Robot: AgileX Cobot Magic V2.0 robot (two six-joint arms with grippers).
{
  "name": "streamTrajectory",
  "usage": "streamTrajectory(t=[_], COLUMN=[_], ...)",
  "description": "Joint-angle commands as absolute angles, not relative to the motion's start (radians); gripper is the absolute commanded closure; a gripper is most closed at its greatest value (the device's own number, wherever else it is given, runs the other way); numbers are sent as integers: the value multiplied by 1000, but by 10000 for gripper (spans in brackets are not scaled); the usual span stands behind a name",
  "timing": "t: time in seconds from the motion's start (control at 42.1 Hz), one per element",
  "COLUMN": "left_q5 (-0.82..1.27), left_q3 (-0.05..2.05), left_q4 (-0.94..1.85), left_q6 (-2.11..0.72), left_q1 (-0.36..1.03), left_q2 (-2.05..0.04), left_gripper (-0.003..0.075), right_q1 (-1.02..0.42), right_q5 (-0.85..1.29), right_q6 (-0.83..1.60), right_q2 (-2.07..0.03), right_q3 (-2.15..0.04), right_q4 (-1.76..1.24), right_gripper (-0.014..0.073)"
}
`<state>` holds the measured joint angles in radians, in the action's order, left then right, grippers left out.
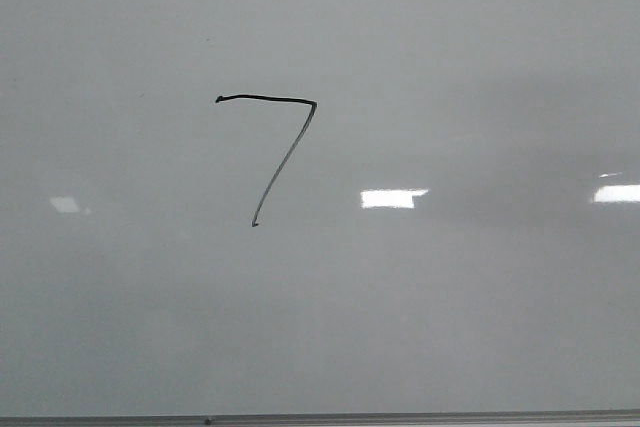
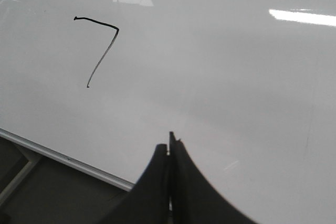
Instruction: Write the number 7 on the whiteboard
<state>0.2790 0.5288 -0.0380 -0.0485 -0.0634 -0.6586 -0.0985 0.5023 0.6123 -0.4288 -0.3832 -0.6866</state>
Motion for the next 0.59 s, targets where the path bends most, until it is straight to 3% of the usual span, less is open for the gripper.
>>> streamTrajectory(t=[0.0, 0.047, 0.57], left_q5=[217, 215, 213], left_q3=[526, 515, 511], left_q4=[-30, -30, -30], left_q6=[-42, -42, -42], left_q1=[-55, -55, -57], left_q2=[-559, -519, -434], left_gripper=[692, 741, 741], right_q1=[-93, -93, -93], right_q5=[441, 441, 441], right_q6=[616, 616, 616], right_q2=[-432, -432, -432], right_q3=[-409, -409, -409], right_q4=[-719, -719, -719], right_gripper=[662, 662, 662])
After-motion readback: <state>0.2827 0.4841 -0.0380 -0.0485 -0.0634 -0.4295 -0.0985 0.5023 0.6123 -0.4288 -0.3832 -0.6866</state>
